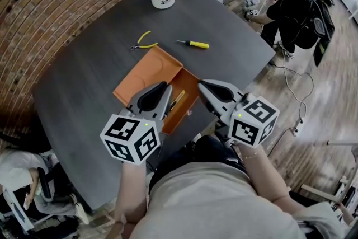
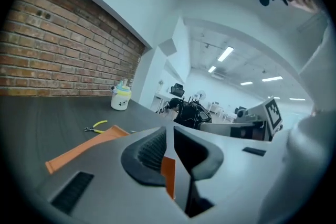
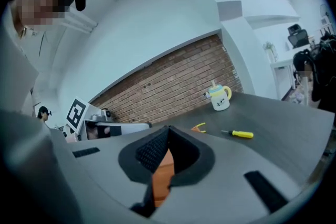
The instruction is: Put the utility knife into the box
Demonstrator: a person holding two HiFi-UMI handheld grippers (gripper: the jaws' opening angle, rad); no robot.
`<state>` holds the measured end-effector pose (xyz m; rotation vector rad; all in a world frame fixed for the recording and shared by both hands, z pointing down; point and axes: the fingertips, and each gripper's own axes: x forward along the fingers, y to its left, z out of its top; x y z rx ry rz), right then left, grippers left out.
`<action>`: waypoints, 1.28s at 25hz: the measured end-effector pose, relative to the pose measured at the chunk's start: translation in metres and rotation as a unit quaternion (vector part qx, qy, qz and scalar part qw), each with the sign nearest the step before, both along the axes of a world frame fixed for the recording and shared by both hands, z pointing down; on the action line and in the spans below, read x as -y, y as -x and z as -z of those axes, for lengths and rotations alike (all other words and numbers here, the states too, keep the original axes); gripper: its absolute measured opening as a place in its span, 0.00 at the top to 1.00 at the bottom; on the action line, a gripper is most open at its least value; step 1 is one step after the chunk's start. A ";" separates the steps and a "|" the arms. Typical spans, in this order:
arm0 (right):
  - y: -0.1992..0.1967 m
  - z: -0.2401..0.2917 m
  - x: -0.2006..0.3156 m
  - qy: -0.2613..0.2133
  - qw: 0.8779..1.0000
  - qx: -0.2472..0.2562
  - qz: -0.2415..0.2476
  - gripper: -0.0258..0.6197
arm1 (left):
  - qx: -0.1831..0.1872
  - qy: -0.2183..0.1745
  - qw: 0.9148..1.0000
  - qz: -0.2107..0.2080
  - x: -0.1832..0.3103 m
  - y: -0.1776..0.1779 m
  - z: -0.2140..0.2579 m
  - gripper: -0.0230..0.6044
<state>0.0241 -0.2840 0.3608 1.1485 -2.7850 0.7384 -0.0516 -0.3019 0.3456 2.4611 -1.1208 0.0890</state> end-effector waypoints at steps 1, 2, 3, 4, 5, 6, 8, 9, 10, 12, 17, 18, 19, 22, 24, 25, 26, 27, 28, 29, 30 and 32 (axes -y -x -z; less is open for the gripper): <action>0.003 0.003 0.001 -0.006 1.000 -0.001 0.006 0.95 | -0.011 -0.006 1.000 0.012 0.001 0.004 0.005 0.87; 0.006 0.007 0.001 -0.011 1.000 -0.002 0.011 0.95 | -0.018 -0.011 1.000 0.022 0.002 0.008 0.009 0.88; 0.008 0.010 0.000 -0.015 1.000 -0.003 0.015 0.95 | -0.023 -0.015 0.999 0.030 0.002 0.011 0.012 0.88; 0.011 0.014 0.000 -0.019 1.000 -0.004 0.019 0.95 | -0.026 -0.019 0.999 0.037 0.002 0.014 0.015 0.89; 0.013 0.017 0.001 -0.023 0.999 -0.005 0.023 0.95 | -0.027 -0.024 0.998 0.042 0.002 0.017 0.018 0.89; 0.015 0.020 0.002 -0.028 0.999 -0.006 0.026 0.95 | -0.026 -0.027 0.998 0.047 0.002 0.019 0.020 0.90; 0.021 0.027 0.004 -0.036 0.999 -0.008 0.032 0.95 | -0.026 -0.031 0.998 0.057 0.002 0.025 0.022 0.91; 0.023 0.029 0.004 -0.040 0.999 -0.009 0.036 0.95 | -0.029 -0.032 0.997 0.062 0.001 0.027 0.023 0.91; 0.026 0.031 0.005 -0.043 0.998 -0.010 0.040 0.95 | -0.032 -0.033 0.997 0.065 0.000 0.028 0.023 0.91; 0.031 0.033 0.003 -0.048 0.998 -0.013 0.049 0.95 | -0.028 -0.036 0.997 0.062 -0.005 0.028 0.022 0.91; 0.040 0.033 -0.004 -0.052 0.996 -0.013 0.067 0.95 | -0.014 -0.035 0.997 0.070 -0.014 0.030 0.012 0.91; 0.041 0.032 -0.005 -0.051 0.996 -0.014 0.071 0.95 | -0.015 -0.033 0.996 0.077 -0.015 0.032 0.010 0.91; 0.043 0.031 -0.006 -0.050 0.996 -0.016 0.076 0.95 | -0.014 -0.032 0.996 0.083 -0.016 0.033 0.009 0.91; 0.044 0.028 -0.008 -0.048 0.995 -0.023 0.087 0.95 | -0.004 -0.030 0.995 0.095 -0.018 0.035 0.005 0.92; 0.044 0.027 -0.009 -0.046 0.994 -0.024 0.092 0.95 | 0.000 -0.026 0.995 0.097 -0.020 0.036 0.002 0.92; 0.044 0.026 -0.010 -0.045 0.994 -0.024 0.093 0.95 | 0.001 -0.024 0.995 0.097 -0.022 0.035 0.000 0.92; 0.043 0.024 -0.011 -0.044 0.994 -0.024 0.095 0.95 | 0.002 -0.021 0.995 0.096 -0.022 0.035 -0.002 0.92; 0.043 0.023 -0.011 -0.042 0.994 -0.023 0.096 0.95 | 0.002 -0.017 0.995 0.096 -0.023 0.035 -0.005 0.92; 0.044 0.021 -0.012 -0.040 0.994 -0.023 0.098 0.95 | 0.002 -0.013 0.995 0.096 -0.023 0.035 -0.007 0.92; 0.044 0.019 -0.013 -0.039 0.994 -0.022 0.100 0.95 | 0.002 -0.010 0.995 0.095 -0.023 0.036 -0.009 0.92; 0.045 0.017 -0.013 -0.037 0.994 -0.023 0.102 0.95 | 0.004 -0.008 0.996 0.094 -0.023 0.036 -0.011 0.92; 0.046 0.012 -0.014 -0.031 0.994 -0.026 0.105 0.95 | 0.008 -0.003 0.996 0.088 -0.024 0.034 -0.016 0.92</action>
